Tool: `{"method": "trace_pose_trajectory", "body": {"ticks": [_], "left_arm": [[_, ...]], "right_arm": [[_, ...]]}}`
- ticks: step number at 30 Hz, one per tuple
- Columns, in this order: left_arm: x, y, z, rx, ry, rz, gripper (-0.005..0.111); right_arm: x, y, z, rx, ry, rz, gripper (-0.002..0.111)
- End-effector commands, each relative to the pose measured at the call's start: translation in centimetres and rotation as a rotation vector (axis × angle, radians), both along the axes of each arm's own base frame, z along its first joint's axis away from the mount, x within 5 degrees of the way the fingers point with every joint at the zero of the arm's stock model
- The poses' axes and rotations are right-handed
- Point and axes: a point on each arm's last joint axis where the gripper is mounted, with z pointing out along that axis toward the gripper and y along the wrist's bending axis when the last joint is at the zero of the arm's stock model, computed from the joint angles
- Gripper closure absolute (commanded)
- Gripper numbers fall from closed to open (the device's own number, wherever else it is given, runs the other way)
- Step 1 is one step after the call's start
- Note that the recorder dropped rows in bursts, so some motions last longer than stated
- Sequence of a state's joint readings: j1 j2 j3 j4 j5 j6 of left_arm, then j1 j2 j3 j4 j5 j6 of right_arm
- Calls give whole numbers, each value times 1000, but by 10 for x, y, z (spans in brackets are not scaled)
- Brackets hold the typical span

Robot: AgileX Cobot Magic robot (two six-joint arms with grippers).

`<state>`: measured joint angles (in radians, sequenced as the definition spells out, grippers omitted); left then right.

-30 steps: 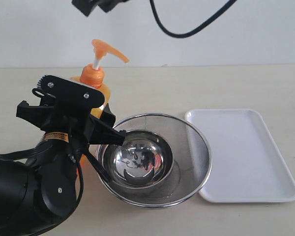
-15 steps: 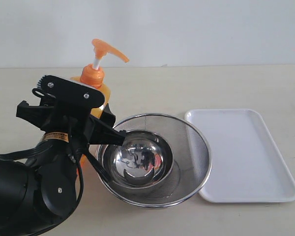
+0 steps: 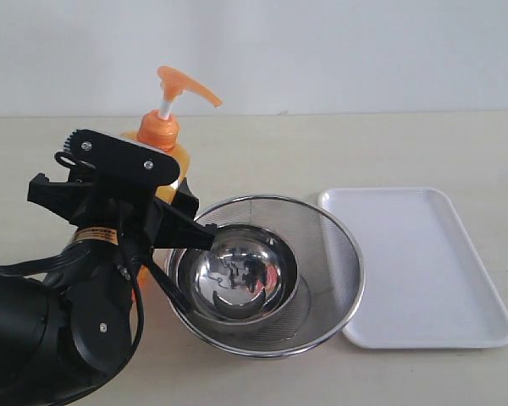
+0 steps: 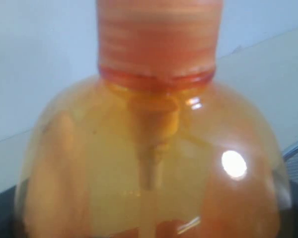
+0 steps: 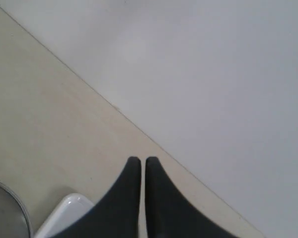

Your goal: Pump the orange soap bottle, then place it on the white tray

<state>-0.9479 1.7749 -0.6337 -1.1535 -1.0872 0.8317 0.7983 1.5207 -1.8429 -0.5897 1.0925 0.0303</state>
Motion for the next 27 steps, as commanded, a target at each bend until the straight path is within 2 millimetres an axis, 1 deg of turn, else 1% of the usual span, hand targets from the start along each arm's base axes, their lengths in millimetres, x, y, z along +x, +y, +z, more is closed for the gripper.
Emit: {"method": "trace_pose_trajectory", "body": {"ticks": [1, 8, 14, 16, 20, 24, 27], "left_arm": [[0, -1, 7, -2, -55, 7, 102], [0, -1, 7, -2, -55, 7, 102], [0, -1, 7, -2, -55, 7, 102], [1, -1, 7, -2, -55, 9, 102], [1, 2, 9, -7, -74, 41, 102], [1, 8, 11, -11, -100, 111, 102], [0, 13, 8, -72, -79, 174, 102]], "right_arm": [[-16, -24, -4, 14, -20, -83, 108], [-48, -61, -13, 102, -53, -154, 108], [-72, -87, -23, 186, -79, -185, 108], [-78, -92, -29, 207, -74, -192, 108], [-88, -100, -47, 245, -78, -163, 108], [-95, -101, -67, 298, -67, -139, 108], [-96, -101, -87, 288, -34, -142, 108]]}}
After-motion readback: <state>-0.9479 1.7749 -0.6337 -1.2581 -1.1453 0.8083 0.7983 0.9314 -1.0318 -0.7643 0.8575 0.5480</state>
